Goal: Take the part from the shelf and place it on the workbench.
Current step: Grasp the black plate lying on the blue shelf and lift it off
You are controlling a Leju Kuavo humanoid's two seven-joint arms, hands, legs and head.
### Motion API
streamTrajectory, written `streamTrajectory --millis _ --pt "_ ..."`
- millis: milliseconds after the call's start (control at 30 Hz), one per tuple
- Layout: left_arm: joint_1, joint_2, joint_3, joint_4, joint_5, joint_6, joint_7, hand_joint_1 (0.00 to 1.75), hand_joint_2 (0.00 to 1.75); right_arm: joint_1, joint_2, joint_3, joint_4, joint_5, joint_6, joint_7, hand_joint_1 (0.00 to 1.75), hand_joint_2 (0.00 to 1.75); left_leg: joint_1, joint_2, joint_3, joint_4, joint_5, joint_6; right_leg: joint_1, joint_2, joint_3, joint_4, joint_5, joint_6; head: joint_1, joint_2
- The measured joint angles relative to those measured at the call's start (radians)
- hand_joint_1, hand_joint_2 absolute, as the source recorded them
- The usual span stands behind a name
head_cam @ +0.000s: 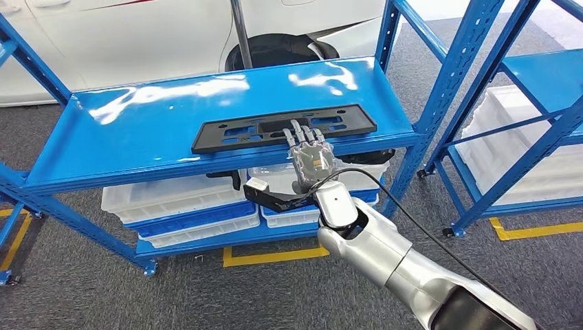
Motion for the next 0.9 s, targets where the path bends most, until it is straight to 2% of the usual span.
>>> streamTrajectory --millis 33,67,100,167,200,233,267,300,367,400,433,500,533,567,600,667,700,733,800,867,900 --pt "0.001 0.0 0.0 0.0 0.0 0.0 0.0 0.0 0.0 0.001 0.001 0.001 0.0 0.001 0.002 -0.001 0.0 1.75 -0.001 0.0 -0.032 0.049 -0.009 0.002 0.003 0.0 0.002 0.0 -0.002 -0.002 0.0 0.0" --pt "0.002 0.0 0.0 0.0 0.0 0.0 0.0 0.0 0.0 0.002 0.002 0.002 0.0 0.001 0.006 -0.002 0.0 1.75 -0.002 0.0 -0.046 0.062 -0.001 0.006 0.006 0.001 0.004 0.0 -0.004 -0.004 0.0 0.0" --pt "0.003 0.0 0.0 0.0 0.0 -0.001 0.0 0.0 0.0 0.003 0.003 0.004 0.0 0.002 0.009 -0.004 0.0 1.75 -0.006 0.0 -0.04 0.033 0.027 0.013 0.009 0.001 0.009 0.0 -0.007 -0.006 -0.001 0.0" --pt "0.002 0.001 0.0 0.0 0.0 -0.002 0.0 0.0 0.0 0.003 0.007 0.005 0.0 0.002 0.014 -0.008 0.0 1.75 -0.018 0.0 0.02 -0.116 0.107 0.037 0.014 0.002 0.019 -0.001 -0.014 -0.007 0.0 0.0" --pt "0.001 0.001 0.0 0.0 0.0 -0.002 0.0 0.0 0.0 0.003 0.01 0.006 0.0 0.003 0.016 -0.01 0.0 1.75 -0.025 0.001 0.048 -0.183 0.133 0.049 0.016 0.002 0.023 -0.001 -0.017 -0.005 0.0 0.0" --pt "0.0 0.002 0.0 0.001 0.0 -0.003 0.0 0.0 0.0 0.003 0.013 0.007 0.0 0.003 0.018 -0.011 0.0 1.75 -0.031 0.001 0.066 -0.226 0.145 0.06 0.016 0.001 0.026 -0.002 -0.02 -0.001 0.0 0.0" --pt "0.0 0.003 0.0 0.001 0.0 -0.003 0.0 0.0 0.0 0.003 0.015 0.008 0.0 0.003 0.019 -0.013 0.0 1.75 -0.035 0.002 0.072 -0.24 0.143 0.066 0.015 -0.001 0.026 -0.004 -0.023 0.004 0.0 0.0" --pt "0.0 0.003 0.0 0.001 0.0 -0.003 0.0 0.0 0.0 0.003 0.018 0.01 0.0 0.003 0.02 -0.015 0.0 1.75 -0.037 0.001 0.076 -0.246 0.141 0.068 0.016 -0.003 0.029 -0.007 -0.024 0.011 0.0 0.0" --pt "0.001 0.0 0.0 0.001 0.0 -0.003 0.0 0.0 0.0 0.004 0.021 0.013 0.0 0.003 0.02 -0.018 0.0 1.75 -0.031 0.0 0.094 -0.266 0.147 0.067 0.018 -0.007 0.036 -0.009 -0.031 0.022 0.001 0.0" --pt "0.001 -0.001 0.0 0.001 0.0 -0.003 -0.001 0.0 0.0 0.004 0.022 0.014 0.0 0.003 0.021 -0.019 0.0 1.75 -0.027 -0.001 0.106 -0.278 0.15 0.067 0.02 -0.007 0.03 0.01 -0.044 0.027 0.002 0.0" --pt "0.001 -0.001 0.0 0.001 0.0 -0.003 -0.001 0.0 0.0 0.004 0.023 0.015 0.0 0.003 0.022 -0.021 0.0 1.75 -0.022 -0.002 0.116 -0.287 0.152 0.066 0.02 -0.008 0.012 0.053 -0.066 0.031 0.003 0.0" --pt "0.0 -0.001 0.0 0.001 0.0 -0.004 -0.001 0.0 0.0 0.008 0.023 0.018 0.0 0.004 0.025 -0.023 0.0 1.75 -0.021 -0.002 0.126 -0.29 0.148 0.07 0.016 -0.008 -0.059 0.186 -0.118 0.037 0.005 0.0" --pt "0.0 -0.001 0.0 0.001 0.0 -0.004 -0.001 0.0 0.0 0.012 0.023 0.02 0.001 0.004 0.027 -0.023 0.0 1.75 -0.021 -0.003 0.13 -0.289 0.145 0.07 0.015 -0.008 -0.093 0.239 -0.13 0.04 0.005 0.0" --pt "0.002 -0.001 0.0 0.001 0.0 -0.005 -0.001 0.0 0.0 0.016 0.023 0.022 0.001 0.005 0.03 -0.025 0.0 1.75 -0.021 -0.003 0.134 -0.289 0.14 0.07 0.014 -0.008 -0.113 0.258 -0.123 0.041 0.005 0.0" --pt "0.003 -0.002 0.0 0.001 0.0 -0.006 -0.001 0.0 0.0 0.019 0.023 0.025 0.001 0.007 0.032 -0.025 0.0 1.75 -0.022 -0.003 0.14 -0.288 0.135 0.069 0.014 -0.008 -0.111 0.234 -0.094 0.041 0.005 0.0" --pt "0.004 -0.003 0.0 0.001 0.0 -0.007 -0.001 0.0 0.0 0.02 0.025 0.03 0.001 0.011 0.037 -0.029 0.0 1.75 -0.022 -0.004 0.154 -0.288 0.124 0.064 0.014 -0.008 -0.056 0.091 -0.007 0.035 0.005 0.0" --pt "0.003 -0.003 0.0 0.001 0.0 -0.008 -0.002 0.0 0.0 0.019 0.026 0.032 0.001 0.013 0.039 -0.03 0.0 1.75 -0.025 -0.004 0.158 -0.287 0.119 0.06 0.016 -0.008 -0.026 0.022 0.025 0.029 0.004 0.0" --pt "0.002 -0.004 0.0 0.001 0.0 -0.009 -0.002 0.0 0.0 0.019 0.029 0.034 0.001 0.013 0.042 -0.033 0.0 1.75 -0.026 -0.004 0.161 -0.287 0.114 0.055 0.018 -0.008 -0.005 -0.024 0.041 0.023 0.004 0.0" --pt "0.0 -0.004 0.0 0.001 0.0 -0.013 -0.002 0.0 0.0 0.019 0.033 0.039 0.002 0.014 0.045 -0.038 0.0 1.75 -0.027 -0.003 0.162 -0.287 0.108 0.046 0.022 -0.008 0.005 -0.045 0.042 0.012 0.003 0.0" --pt "0.0 -0.004 0.0 0.001 0.0 -0.015 -0.003 0.0 0.0 0.019 0.038 0.043 0.002 0.015 0.047 -0.043 0.0 1.75 -0.026 -0.002 0.161 -0.279 0.098 0.035 0.019 -0.007 0.008 -0.049 0.04 0.002 0.003 0.0" --pt "-0.001 -0.004 0.0 0.001 0.0 -0.015 -0.003 0.0 0.0 0.018 0.041 0.044 0.002 0.015 0.047 -0.045 0.0 1.75 -0.025 -0.002 0.151 -0.257 0.084 0.029 0.015 -0.008 0.011 -0.051 0.039 -0.004 0.002 0.0"
